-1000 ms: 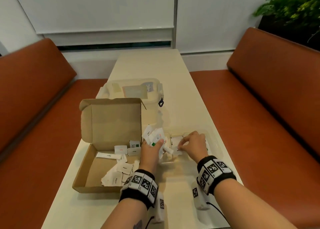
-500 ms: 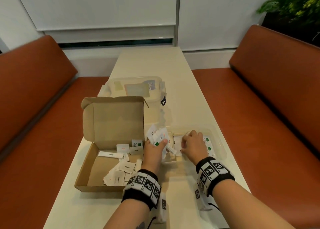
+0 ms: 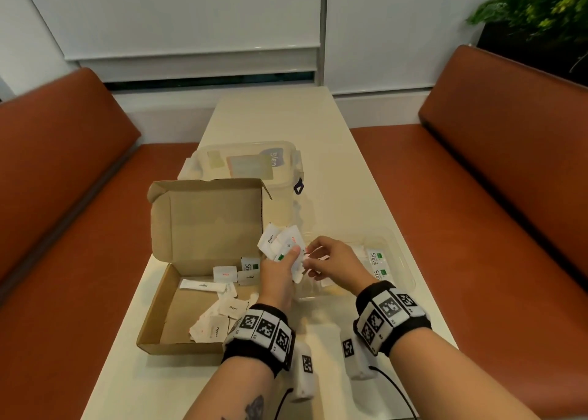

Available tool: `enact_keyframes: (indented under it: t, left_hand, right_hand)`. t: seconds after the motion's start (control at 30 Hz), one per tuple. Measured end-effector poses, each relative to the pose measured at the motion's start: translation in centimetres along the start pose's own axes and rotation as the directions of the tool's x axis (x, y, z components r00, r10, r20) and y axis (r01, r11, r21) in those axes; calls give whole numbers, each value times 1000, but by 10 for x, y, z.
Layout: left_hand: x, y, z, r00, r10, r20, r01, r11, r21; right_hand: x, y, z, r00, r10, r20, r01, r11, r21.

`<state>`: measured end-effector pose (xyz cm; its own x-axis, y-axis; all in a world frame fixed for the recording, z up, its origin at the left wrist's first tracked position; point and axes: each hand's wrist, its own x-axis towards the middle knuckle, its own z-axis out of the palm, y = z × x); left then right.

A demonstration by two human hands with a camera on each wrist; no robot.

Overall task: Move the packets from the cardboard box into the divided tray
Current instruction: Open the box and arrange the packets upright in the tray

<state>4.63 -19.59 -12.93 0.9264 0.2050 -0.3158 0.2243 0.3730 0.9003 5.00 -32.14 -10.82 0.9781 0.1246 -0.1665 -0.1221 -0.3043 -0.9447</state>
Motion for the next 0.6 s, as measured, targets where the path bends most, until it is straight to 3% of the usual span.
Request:
enact_keyframes:
  t: [0.07,0.4,0.5,0.6]
  left_hand:
    - [1,3,0,1000,11,5,-11,1000,-20]
    - [1,12,3,1000,9,-26,-11,995,-103]
    - [-1,16,7,999,-18,48,26,984,-174]
    - [-5,21,10,988,-58,145,87,976,-199]
  right_hand:
    - [-1,-5,-2,1000,2,-25,0,998,68]
    - [6,-3,-24,963,-42,-265,64,995,74]
    - [7,-4,-30,925,-103,-365,114,993,9]
    - [7,-9,-30,942,-163,-294,155,987,-48]
